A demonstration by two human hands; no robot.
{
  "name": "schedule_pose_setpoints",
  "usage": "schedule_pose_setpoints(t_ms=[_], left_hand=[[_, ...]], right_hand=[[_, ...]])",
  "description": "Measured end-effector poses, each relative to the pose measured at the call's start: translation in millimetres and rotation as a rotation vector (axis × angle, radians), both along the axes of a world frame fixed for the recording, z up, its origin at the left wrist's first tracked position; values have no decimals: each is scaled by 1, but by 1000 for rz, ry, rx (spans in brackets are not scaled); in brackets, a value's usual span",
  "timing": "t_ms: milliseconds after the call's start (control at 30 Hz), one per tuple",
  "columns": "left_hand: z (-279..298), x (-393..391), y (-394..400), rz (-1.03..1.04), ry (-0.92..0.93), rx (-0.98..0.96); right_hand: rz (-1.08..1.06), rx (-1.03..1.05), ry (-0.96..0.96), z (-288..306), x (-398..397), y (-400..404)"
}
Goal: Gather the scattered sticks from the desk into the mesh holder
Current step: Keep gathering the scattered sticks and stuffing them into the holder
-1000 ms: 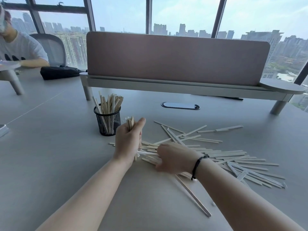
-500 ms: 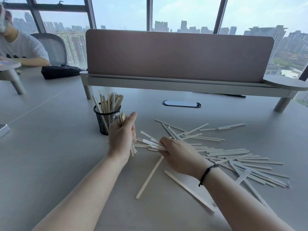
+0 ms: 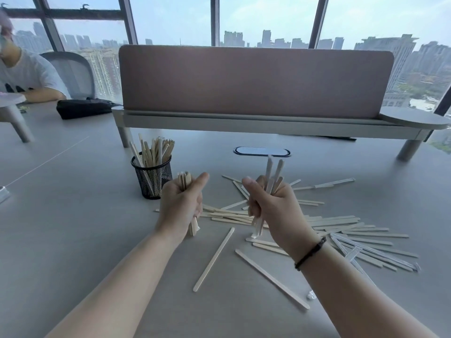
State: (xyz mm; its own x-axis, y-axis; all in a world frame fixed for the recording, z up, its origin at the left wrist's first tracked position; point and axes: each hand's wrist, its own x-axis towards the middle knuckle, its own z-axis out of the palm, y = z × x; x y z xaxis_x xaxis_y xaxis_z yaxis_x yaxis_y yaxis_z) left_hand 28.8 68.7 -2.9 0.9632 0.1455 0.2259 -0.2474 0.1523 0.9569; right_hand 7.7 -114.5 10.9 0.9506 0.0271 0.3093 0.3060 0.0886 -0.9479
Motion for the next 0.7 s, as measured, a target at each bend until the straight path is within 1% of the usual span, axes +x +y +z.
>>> schedule_pose_setpoints(t_ms=[133, 233, 333, 433, 500, 567, 633, 700], left_hand=[[-3, 0, -1, -20, -14, 58], [-3, 1, 1, -37, -9, 62], [-3, 1, 1, -38, 0, 55], [3, 1, 2, -18, 17, -58], [8, 2, 6, -12, 21, -178], [10, 3, 11, -19, 13, -229], [9, 3, 12, -30, 11, -195], [5, 1, 9, -35, 13, -109]], right_hand=[[-42, -72, 11, -4, -1, 6], [-39, -56, 29, -4, -2, 8], [-59, -27, 90, -3, -3, 8], [-48, 32, 133, 3, -2, 7], [-21, 32, 129, 6, -1, 8], [5, 32, 135, 7, -1, 10], [21, 33, 165, 5, 1, 14], [36, 19, 192, 1, 3, 18]])
